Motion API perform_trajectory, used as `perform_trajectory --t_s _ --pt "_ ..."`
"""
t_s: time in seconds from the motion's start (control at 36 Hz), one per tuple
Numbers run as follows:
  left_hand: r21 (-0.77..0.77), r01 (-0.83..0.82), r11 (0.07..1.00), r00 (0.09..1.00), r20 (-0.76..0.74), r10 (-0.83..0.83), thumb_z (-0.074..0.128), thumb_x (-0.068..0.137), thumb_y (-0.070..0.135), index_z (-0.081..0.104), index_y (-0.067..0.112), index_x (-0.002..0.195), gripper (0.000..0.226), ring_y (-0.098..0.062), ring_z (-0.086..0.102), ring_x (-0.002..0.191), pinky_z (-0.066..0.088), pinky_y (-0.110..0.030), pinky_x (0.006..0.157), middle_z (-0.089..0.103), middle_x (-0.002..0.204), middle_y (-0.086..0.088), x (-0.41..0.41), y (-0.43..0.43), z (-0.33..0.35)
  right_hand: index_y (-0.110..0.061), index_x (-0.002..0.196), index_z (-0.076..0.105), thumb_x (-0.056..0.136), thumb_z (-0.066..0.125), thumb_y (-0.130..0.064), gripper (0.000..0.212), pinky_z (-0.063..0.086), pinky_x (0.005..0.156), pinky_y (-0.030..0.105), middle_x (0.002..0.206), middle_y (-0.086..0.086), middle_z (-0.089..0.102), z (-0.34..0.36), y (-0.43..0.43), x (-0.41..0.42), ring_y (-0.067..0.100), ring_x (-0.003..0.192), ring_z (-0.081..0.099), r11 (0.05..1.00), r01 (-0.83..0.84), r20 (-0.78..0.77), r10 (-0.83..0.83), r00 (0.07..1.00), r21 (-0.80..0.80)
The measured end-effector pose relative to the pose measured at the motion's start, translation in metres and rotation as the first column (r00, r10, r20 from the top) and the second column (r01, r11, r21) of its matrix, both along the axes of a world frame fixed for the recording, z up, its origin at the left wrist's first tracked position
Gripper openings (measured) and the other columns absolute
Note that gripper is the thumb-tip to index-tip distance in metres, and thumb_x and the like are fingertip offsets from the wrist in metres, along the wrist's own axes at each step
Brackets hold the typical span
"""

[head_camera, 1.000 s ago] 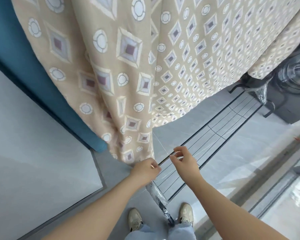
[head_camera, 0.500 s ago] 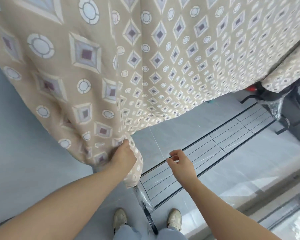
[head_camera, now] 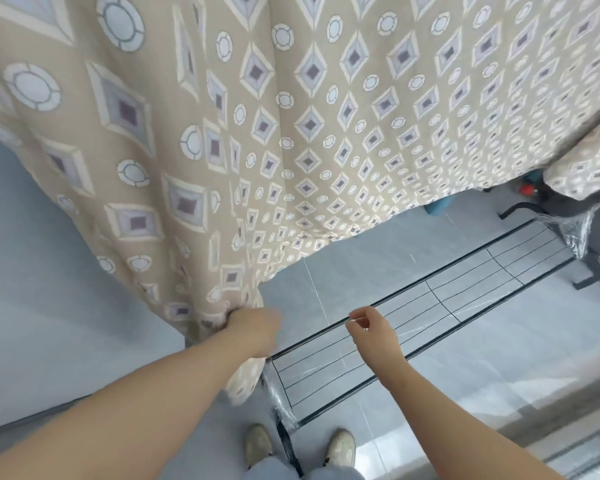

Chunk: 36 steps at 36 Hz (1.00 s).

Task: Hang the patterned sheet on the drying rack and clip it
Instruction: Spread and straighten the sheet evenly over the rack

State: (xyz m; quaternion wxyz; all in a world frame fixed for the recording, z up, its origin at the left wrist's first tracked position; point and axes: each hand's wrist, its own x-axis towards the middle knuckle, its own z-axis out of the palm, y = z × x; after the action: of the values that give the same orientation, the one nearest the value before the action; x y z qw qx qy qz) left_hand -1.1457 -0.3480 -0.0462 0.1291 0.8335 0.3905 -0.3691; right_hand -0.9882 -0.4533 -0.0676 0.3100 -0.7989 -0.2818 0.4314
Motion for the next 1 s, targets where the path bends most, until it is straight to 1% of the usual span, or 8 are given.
perform_trajectory --t_s 0.11,0.22,0.39,0.5,0.64,0.72,0.86,1.0 --pt "-0.278 -0.450 0.849 0.769 0.362 0.527 0.044 0.092 0.019 0.061 0.016 0.108 0.023 -0.021 0.058 0.103 0.040 -0.017 0.061 0.062 0.108 0.001 0.020 0.018 -0.005 -0.019 0.102 0.054 0.090 0.049 -0.018 0.012 0.043 0.060 0.026 0.088 -0.004 0.055 -0.007 0.014 0.013 0.017 0.073 0.053 0.993 0.121 -0.106 -0.120 0.987 0.005" --pt "-0.693 -0.651 0.310 0.168 0.266 0.949 0.043 0.092 0.008 0.051 0.019 0.084 0.016 -0.014 0.055 0.064 0.036 -0.021 0.057 0.053 0.075 0.000 0.042 0.029 -0.015 -0.018 0.091 0.055 0.089 0.051 -0.014 0.007 0.043 0.059 0.026 0.087 0.002 0.055 -0.015 0.038 0.034 0.019 0.071 0.052 0.975 0.220 -0.240 -0.218 0.946 -0.021" --pt "-0.810 -0.562 -0.170 -0.389 0.077 0.918 0.043 0.095 0.011 0.045 0.019 0.075 0.021 -0.015 0.052 0.064 0.034 -0.023 0.059 0.051 0.073 -0.002 0.081 0.068 -0.041 -0.013 0.098 0.055 0.092 0.050 -0.013 0.007 0.044 0.059 0.025 0.085 0.003 0.056 -0.036 0.096 0.094 0.016 0.067 0.053 0.964 0.253 -0.383 -0.265 0.885 -0.082" --pt "-0.828 -0.417 -0.374 -0.633 -0.030 0.774 0.040 0.098 0.016 0.045 0.018 0.075 0.023 -0.016 0.053 0.068 0.037 -0.026 0.062 0.054 0.076 -0.003 0.106 0.090 -0.074 -0.013 0.102 0.053 0.094 0.049 -0.016 0.009 0.046 0.063 0.027 0.088 0.003 0.057 -0.062 0.141 0.129 0.018 0.071 0.054 0.958 0.227 -0.453 -0.282 0.846 -0.172" --pt "-0.795 -0.340 -0.503 -0.800 -0.037 0.598 0.038 0.095 0.006 0.044 0.019 0.072 0.027 -0.013 0.045 0.063 0.038 -0.024 0.062 0.044 0.074 -0.001 0.116 0.123 -0.133 -0.011 0.112 0.052 0.092 0.054 -0.021 0.021 0.047 0.081 0.034 0.112 0.006 0.055 -0.105 0.200 0.150 0.023 0.092 0.055 0.949 0.195 -0.489 -0.297 0.820 -0.249" --pt "-0.789 -0.239 -0.566 -0.890 -0.056 0.453 0.047 0.093 0.007 0.054 0.017 0.097 0.012 -0.017 0.050 0.093 0.040 -0.031 0.088 0.044 0.090 -0.001 0.110 0.146 -0.163 -0.015 0.118 0.049 0.088 0.062 -0.027 0.035 0.046 0.083 0.034 0.123 0.004 0.048 -0.130 0.232 0.155 0.025 0.104 0.053 0.924 0.258 -0.574 -0.379 0.726 -0.284" --pt "-0.885 -0.180 -0.429 -0.920 -0.002 0.391 0.064 0.086 0.013 0.033 0.024 0.142 0.065 -0.015 0.037 0.126 0.036 -0.035 0.099 0.043 0.122 0.004 0.104 0.178 -0.195 -0.025 0.131 0.044 0.083 0.066 -0.030 0.053 0.039 0.097 0.035 0.142 0.003 0.038 -0.168 0.264 0.166 0.026 0.127 0.043 0.887 0.375 -0.696 -0.449 0.561 -0.270" --pt "-0.946 -0.019 -0.325 -0.958 -0.076 0.277 0.063 0.087 0.024 0.051 0.025 0.123 0.038 -0.016 0.036 0.133 0.038 -0.037 0.098 0.039 0.139 0.005 0.097 0.199 -0.225 -0.028 0.096 0.058 0.087 0.062 -0.025 0.011 0.033 0.102 0.034 0.119 -0.003 0.051 -0.204 0.274 0.186 0.023 0.124 0.042 0.887 0.405 -0.770 -0.415 0.485 -0.223"
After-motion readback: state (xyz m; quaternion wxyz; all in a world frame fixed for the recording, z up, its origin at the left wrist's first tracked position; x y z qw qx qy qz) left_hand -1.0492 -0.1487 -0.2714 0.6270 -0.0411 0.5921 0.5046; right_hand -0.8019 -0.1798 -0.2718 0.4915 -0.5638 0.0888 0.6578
